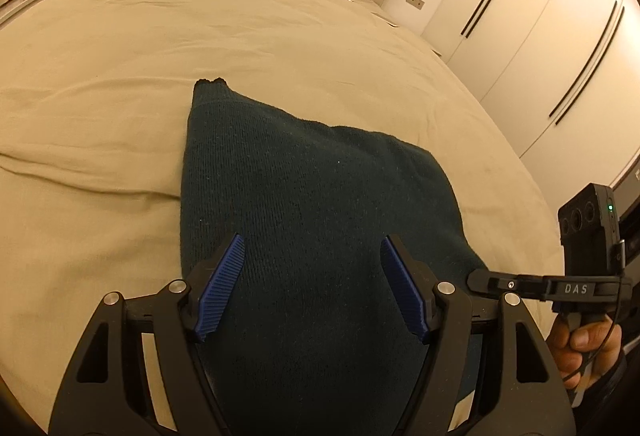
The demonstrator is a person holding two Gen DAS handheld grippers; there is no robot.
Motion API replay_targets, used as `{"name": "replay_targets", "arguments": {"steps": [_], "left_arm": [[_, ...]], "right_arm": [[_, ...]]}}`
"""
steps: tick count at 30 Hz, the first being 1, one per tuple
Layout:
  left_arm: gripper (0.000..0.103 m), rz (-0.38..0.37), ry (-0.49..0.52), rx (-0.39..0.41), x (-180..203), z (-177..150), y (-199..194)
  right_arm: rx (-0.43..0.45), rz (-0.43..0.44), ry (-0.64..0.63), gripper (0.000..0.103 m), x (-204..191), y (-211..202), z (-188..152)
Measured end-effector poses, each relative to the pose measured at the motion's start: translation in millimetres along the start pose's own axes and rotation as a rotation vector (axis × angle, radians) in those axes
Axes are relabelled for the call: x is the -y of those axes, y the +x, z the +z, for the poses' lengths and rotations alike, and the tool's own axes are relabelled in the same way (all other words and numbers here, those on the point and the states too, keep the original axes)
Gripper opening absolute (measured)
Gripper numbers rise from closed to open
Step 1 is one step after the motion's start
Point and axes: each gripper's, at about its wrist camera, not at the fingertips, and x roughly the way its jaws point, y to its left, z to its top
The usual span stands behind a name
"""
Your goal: Fold small clothes
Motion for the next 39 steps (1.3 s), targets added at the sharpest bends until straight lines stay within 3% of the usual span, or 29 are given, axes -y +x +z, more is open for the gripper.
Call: {"name": "replay_targets", "arguments": {"steps": [2, 6, 13, 15, 16, 18, 19, 21, 22, 24, 26, 30, 33, 36, 39], "left_arm": [[0.069, -0.006, 0.007, -0.004, -1, -2, 1], [0.069, -0.021, 0.022, -0.007, -4, -7, 5], [0.069, -0.033, -0.017, 0.057, -13, -5, -20], [0.069, -0.031, -0.011, 0.076, -15, -7, -29], [0.069, -0.028, -0.013, 0.073, -15, -8, -31], [0.069, -0.019, -0.011, 0.046, -17, -13, -26], [0.069, -0.01, -0.01, 0.034, -18, -16, -24], [0.069, 0.01, 0.005, 0.029, -19, -24, -25], [0.069, 0.025, 0.015, 0.019, -21, -29, -23], [0.069, 0.048, 0.01, -0.044, -29, -39, -10], [0.071, 0.022, -0.032, -0.094, -44, -52, 5], [0.069, 0.049, -0.015, -0.048, -39, -49, -12], [0.069, 0.079, 0.005, 0.032, -36, -34, -36], [0.069, 0.071, 0.006, 0.098, -34, -11, -48], [0.069, 0.058, 0.029, 0.123, -28, 13, -36]], "right_arm": [[0.014, -0.003, 0.012, 0.009, 5, -1, -2], [0.041, 0.068, 0.106, 0.008, 37, 1, -8], [0.08, 0.077, 0.074, 0.01, 25, -14, -19], [0.09, 0.115, 0.059, 0.019, 15, -20, -17], [0.084, 0.118, 0.049, 0.035, 9, -17, -14], [0.047, 0.098, 0.031, 0.041, 3, -5, -11], [0.017, 0.095, 0.023, 0.04, 1, 2, -12], [-0.014, 0.053, -0.028, 0.025, -4, 11, -19], [-0.012, 0.023, -0.037, 0.01, -1, 12, -22], [0.009, 0.044, 0.009, 0.006, 17, 9, -26], [0.021, 0.066, 0.03, 0.005, 28, 10, -28], [0.007, 0.031, -0.022, 0.011, 6, 1, -22], [0.08, -0.009, -0.058, 0.024, -11, -24, -8], [0.123, 0.089, -0.058, 0.028, -24, -28, 10], [0.072, 0.2, -0.069, 0.028, -37, 8, 28]]}}
